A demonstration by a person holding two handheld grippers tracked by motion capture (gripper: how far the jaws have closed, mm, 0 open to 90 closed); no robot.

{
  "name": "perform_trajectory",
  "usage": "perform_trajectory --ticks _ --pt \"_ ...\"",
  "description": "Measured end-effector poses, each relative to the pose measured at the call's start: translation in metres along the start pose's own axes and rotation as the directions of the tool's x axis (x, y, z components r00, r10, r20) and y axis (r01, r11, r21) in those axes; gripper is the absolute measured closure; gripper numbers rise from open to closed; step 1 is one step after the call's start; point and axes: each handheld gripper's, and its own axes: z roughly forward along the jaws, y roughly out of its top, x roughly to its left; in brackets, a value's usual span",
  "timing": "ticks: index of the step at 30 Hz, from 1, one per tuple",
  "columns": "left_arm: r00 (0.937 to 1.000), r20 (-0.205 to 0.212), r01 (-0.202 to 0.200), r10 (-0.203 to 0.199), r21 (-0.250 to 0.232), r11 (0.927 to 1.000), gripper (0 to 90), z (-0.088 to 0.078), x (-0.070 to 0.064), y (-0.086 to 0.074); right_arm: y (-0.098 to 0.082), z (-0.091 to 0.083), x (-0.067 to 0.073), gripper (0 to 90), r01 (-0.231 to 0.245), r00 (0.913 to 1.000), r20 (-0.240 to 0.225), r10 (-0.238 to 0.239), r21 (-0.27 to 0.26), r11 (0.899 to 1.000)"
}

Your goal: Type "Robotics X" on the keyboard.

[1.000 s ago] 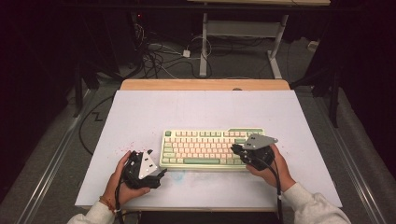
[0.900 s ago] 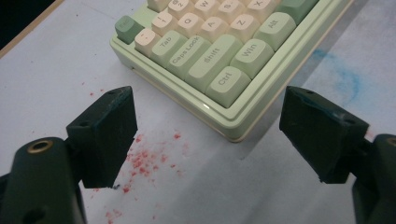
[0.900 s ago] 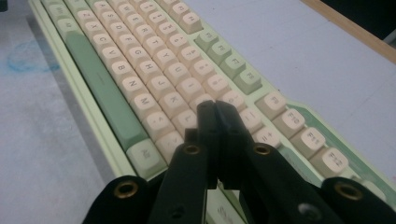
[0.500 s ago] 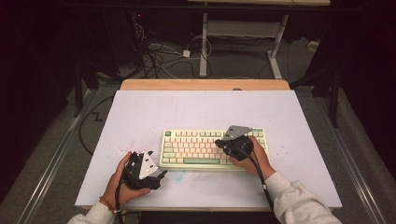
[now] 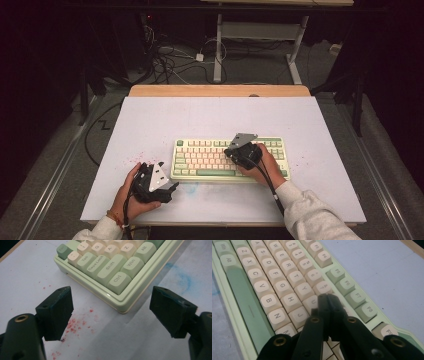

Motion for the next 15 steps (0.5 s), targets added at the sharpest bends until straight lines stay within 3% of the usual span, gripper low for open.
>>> perform_trajectory --ticks 3,7,15 --pt "1.0000 0.003 -0.002 0.002 0.007 1.0000 17.7 0.0007 -0.0002 -0.0002 0.0001 0.0003 0.0008 90.0 0.008 1.0000 0.002 -0.008 -0.001 1.000" --pt "1.0000 0.009 -0.002 0.002 0.009 1.0000 17.7 0.0013 -0.0004 0.0003 0.0009 0.0013 0.0018 90.0 0.011 0.9999 -0.004 -0.011 0.036 0.999" --pt "0.9999 0.012 0.005 -0.005 0.012 0.9999 17.8 0.0020 0.0001 0.0003 0.0008 -0.0076 -0.0003 89.4 -0.011 0.9999 -0.004 0.011 -0.011 1.000"
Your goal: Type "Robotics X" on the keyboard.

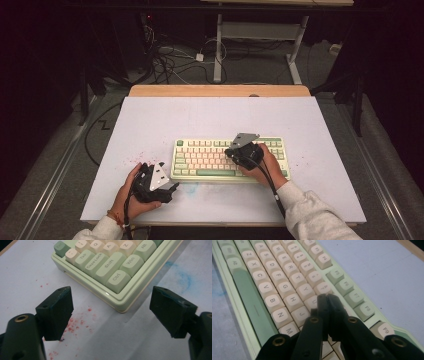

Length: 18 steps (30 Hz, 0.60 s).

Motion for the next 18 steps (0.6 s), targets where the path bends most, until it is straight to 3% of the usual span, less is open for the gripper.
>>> perform_trajectory --ticks 10,18 --pt "1.0000 0.005 0.001 -0.001 0.005 1.0000 18.7 0.001 0.000 0.000 0.000 -0.014 -0.002 84.5 -0.019 0.9996 0.021 0.021 -0.063 0.998" --pt "0.9999 0.006 0.014 -0.014 0.002 0.9999 21.3 0.001 0.000 0.001 -0.001 -0.027 -0.003 71.7 -0.026 0.9993 0.024 0.029 -0.118 0.993"
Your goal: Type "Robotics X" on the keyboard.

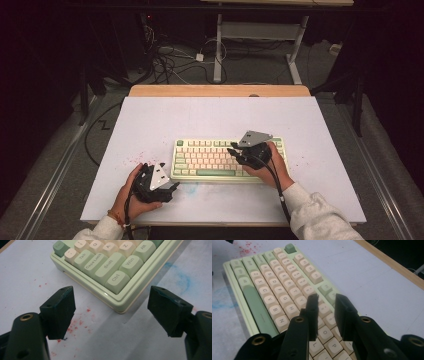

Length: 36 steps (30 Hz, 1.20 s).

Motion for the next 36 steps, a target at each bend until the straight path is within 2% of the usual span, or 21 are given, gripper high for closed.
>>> perform_trajectory --ticks 8,16,25,31,36 --pt "1.0000 -0.002 0.004 -0.004 -0.002 1.0000 22.2 -0.001 0.000 0.000 -0.002 -0.013 0.000 54.4 0.009 0.9999 0.012 -0.008 -0.063 0.998" --pt "0.9999 0.002 0.016 -0.016 -0.014 0.9998 22.4 -0.003 0.002 0.001 -0.004 -0.023 0.002 34.0 0.017 0.9978 0.066 -0.010 -0.098 0.995" --pt "0.9993 0.011 0.037 -0.036 -0.053 0.9979 22.8 -0.010 0.004 0.004 -0.013 -0.039 0.003 26.5 0.010 0.9938 0.111 0.005 -0.129 0.992" --pt "0.9983 0.032 0.051 -0.048 -0.100 0.9937 22.8 -0.018 0.005 0.007 -0.026 -0.052 0.003 24.1 0.009 0.9898 0.143 0.009 -0.126 0.992" --pt "0.9981 0.027 0.058 -0.055 -0.108 0.9925 23.1 -0.023 0.005 0.011 -0.037 -0.066 0.001 23.7 0.006 0.9862 0.164 0.018 -0.142 0.990"
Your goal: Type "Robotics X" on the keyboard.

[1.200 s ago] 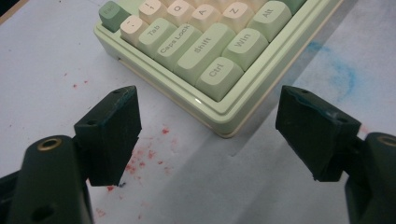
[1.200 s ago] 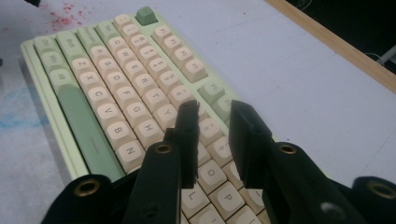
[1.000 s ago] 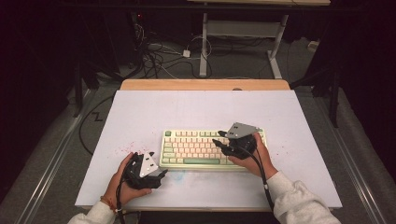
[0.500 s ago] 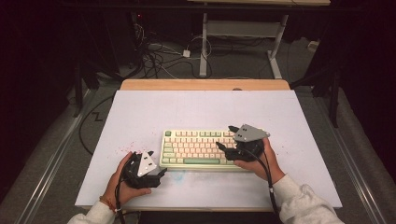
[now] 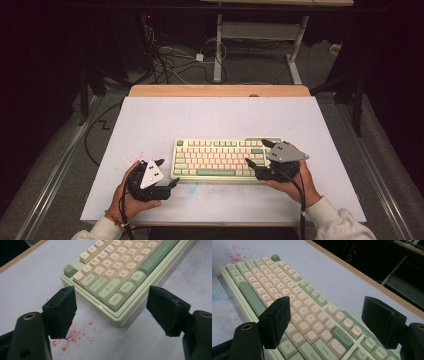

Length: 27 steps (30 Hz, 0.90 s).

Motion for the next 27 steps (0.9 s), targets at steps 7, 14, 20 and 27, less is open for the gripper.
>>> perform_trajectory --ticks 7,14,20,27 --pt "0.9997 0.023 -0.001 0.001 -0.003 1.0000 39.1 -0.003 0.002 0.006 -0.014 -0.019 -0.006 24.1 -0.019 0.9992 0.036 0.018 0.004 1.000" --pt "0.9902 0.138 0.023 -0.018 -0.028 0.9994 64.8 -0.005 0.007 0.017 -0.031 -0.036 -0.004 24.6 -0.029 0.9983 0.050 0.028 0.028 0.999" --pt "0.9852 0.171 -0.014 0.011 0.013 0.9998 85.1 0.002 0.007 0.029 -0.044 -0.048 -0.001 24.7 -0.045 0.9975 0.057 0.042 0.050 0.998" --pt "0.9777 0.210 -0.002 -0.004 0.029 0.9996 87.4 0.013 0.009 0.045 -0.053 -0.056 -0.001 25.1 -0.065 0.9954 0.075 0.061 0.063 0.996"
